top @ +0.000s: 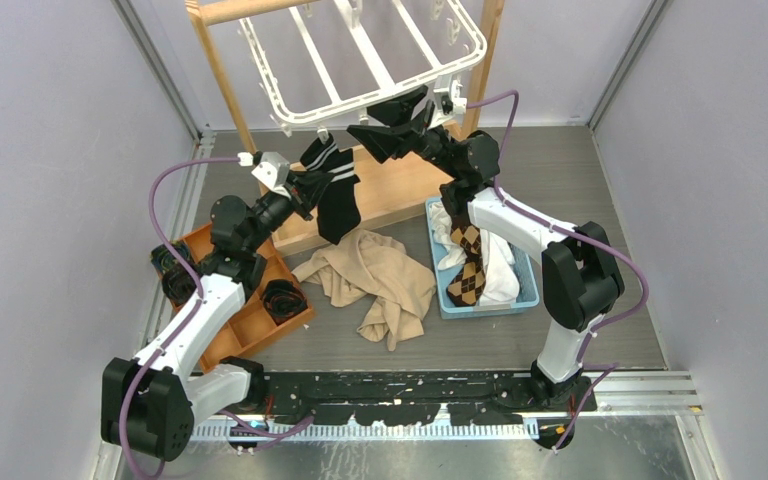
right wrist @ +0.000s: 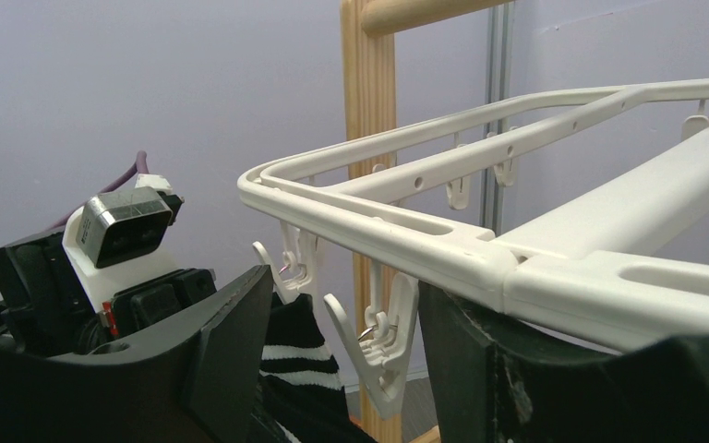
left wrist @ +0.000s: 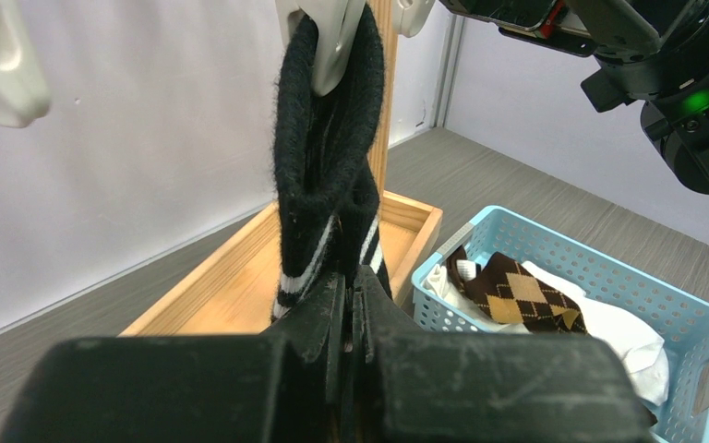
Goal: Clip the socks to the hanger
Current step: Open the clamp at the hanger.
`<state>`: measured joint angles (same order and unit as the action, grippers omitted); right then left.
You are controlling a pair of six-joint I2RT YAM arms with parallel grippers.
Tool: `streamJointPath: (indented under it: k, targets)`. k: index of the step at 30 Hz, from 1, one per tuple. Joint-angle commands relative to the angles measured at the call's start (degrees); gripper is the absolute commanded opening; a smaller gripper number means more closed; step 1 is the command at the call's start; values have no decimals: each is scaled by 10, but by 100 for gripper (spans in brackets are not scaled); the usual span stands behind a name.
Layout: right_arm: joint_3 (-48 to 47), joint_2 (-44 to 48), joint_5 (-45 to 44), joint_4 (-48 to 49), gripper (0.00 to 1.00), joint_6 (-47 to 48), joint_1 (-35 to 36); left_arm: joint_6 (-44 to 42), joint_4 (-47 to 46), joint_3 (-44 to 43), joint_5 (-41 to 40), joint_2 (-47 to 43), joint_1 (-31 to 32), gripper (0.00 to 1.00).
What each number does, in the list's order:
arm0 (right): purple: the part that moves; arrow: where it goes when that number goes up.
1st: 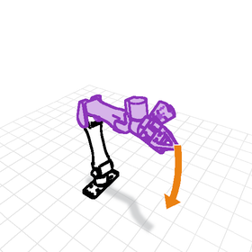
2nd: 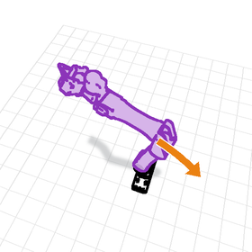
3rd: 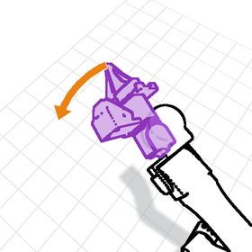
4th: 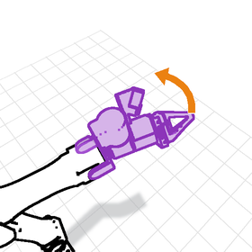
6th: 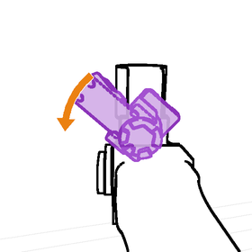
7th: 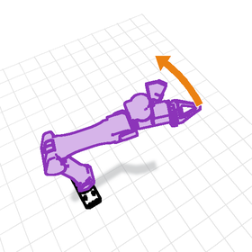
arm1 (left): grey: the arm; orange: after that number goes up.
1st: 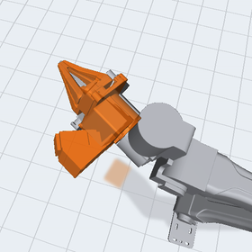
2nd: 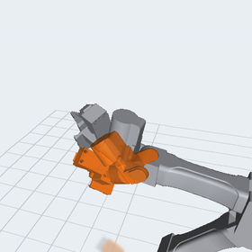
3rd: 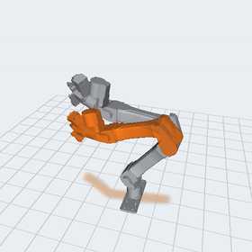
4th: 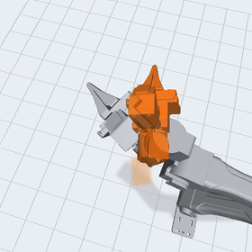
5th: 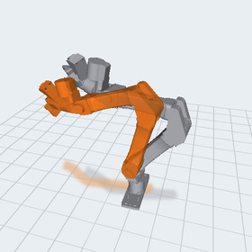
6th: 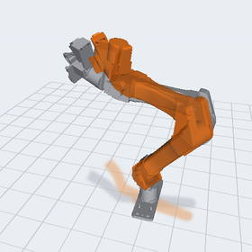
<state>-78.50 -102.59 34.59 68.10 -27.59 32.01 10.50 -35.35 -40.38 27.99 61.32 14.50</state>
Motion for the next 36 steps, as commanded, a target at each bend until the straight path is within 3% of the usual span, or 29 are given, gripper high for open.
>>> streamJointPath:
  k: [1,9,23,36]
  targets:
    - [-5,29,0,24,63,-4,-3,5,-29,-26,-11,-3,-4,0]
    - [-11,28,1,20,53,-9,-3,6,-29,-28,-11,-2,-4,0]
    - [-19,36,-8,-22,19,-14,-3,29,-33,-27,33,-12,-4,0]
    - [-19,43,-16,-57,15,-17,0,78,-9,-50,83,-29,-4,0]
